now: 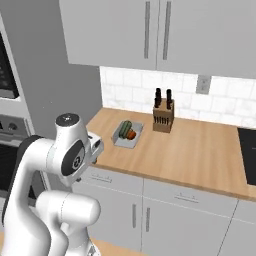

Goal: Take the meat container that has the fish and place it on the second highest rack of the freezer. Then take the vegetable container that has the bell pepper and cucumber and place it on the highest rack of the freezer.

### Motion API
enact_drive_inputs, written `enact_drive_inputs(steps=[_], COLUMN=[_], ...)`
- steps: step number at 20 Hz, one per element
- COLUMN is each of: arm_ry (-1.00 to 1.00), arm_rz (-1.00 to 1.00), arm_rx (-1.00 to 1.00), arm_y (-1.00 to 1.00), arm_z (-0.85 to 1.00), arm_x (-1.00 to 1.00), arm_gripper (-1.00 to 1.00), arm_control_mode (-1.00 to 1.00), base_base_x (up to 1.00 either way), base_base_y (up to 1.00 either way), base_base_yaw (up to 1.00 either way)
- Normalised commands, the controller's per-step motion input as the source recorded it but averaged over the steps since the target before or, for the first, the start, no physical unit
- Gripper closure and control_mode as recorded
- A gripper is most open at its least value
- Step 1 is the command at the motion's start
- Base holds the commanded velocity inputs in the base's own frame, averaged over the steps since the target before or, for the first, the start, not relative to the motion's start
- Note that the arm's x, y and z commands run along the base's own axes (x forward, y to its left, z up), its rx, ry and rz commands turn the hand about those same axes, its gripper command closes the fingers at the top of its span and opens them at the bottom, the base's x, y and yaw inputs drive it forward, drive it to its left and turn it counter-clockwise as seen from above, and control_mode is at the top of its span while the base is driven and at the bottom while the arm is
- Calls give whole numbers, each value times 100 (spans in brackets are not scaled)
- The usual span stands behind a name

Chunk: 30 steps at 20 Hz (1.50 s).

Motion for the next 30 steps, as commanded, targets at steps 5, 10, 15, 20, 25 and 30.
enact_drive_inputs(steps=[5,10,15,20,25,30], arm_ry=[0,0,0,0,0,0], arm_rz=[0,0,0,0,0,0], arm_rx=[0,0,0,0,0,0], arm_y=[0,0,0,0,0,0], arm_z=[0,0,0,0,0,0], arm_x=[0,0,0,0,0,0], arm_gripper=[-100,-100,-100,-100,-100,-100], arm_control_mode=[100,100,100,100,100,-100], base_base_x=[67,29,34,44,15,0], base_base_y=[-16,5,3,12,8,0], base_base_yaw=[25,12,1,4,0,0])
